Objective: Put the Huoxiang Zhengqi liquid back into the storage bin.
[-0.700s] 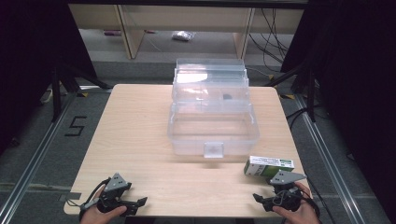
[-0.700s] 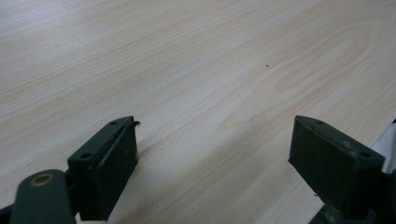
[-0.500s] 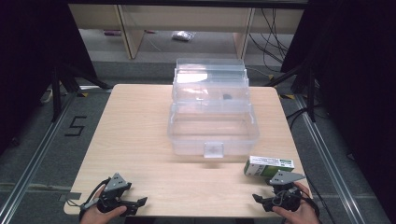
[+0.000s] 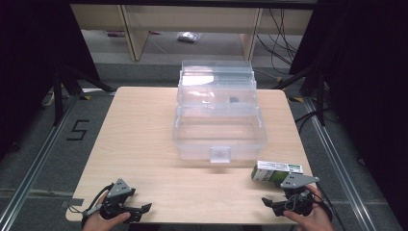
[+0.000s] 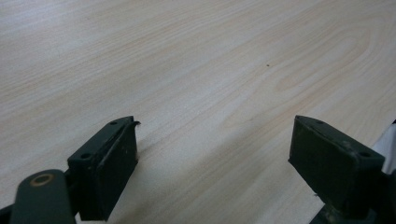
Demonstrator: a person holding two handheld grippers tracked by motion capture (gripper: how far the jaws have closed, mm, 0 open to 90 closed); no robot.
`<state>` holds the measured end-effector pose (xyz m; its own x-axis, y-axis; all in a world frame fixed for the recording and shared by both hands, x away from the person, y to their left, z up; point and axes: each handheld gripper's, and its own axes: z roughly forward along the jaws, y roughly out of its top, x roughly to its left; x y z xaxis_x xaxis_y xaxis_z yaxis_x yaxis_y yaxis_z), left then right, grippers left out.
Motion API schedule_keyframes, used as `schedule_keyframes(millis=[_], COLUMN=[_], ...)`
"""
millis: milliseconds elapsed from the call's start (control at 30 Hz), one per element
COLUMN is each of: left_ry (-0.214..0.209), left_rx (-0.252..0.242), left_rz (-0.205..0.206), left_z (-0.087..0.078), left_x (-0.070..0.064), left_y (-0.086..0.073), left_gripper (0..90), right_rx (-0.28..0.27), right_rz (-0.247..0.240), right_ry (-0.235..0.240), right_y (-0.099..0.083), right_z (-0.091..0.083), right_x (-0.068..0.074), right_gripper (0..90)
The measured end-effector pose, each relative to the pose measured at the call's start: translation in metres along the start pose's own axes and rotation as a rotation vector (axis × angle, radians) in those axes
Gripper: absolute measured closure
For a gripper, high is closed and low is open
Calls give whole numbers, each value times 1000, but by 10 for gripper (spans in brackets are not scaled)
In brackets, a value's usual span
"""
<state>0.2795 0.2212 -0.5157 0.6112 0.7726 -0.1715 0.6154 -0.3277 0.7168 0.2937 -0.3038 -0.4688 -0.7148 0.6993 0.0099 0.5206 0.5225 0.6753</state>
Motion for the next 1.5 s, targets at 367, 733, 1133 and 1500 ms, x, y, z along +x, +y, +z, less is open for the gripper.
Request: schedule_keyframes(millis=[367,733,1133,1500], left_ry=[15,12,-2,-4], left_rx=[21,18,6,5], left_rz=[11,8,-2,1], left_z=[-1,0,1,2], left_x=[2,1,0,1], left_y=[0,0,0,0], left_gripper=[148,148,148,148], right_rx=[9,28,105,170], right_rz=[-53,-128,-161,-169], right_ry=[15,4,-15,-18], right_y=[26,49,69,75], right_z=[-13,-29,-38,-24], right_x=[1,-4,-23,-48], right_gripper=[241,242,245,248])
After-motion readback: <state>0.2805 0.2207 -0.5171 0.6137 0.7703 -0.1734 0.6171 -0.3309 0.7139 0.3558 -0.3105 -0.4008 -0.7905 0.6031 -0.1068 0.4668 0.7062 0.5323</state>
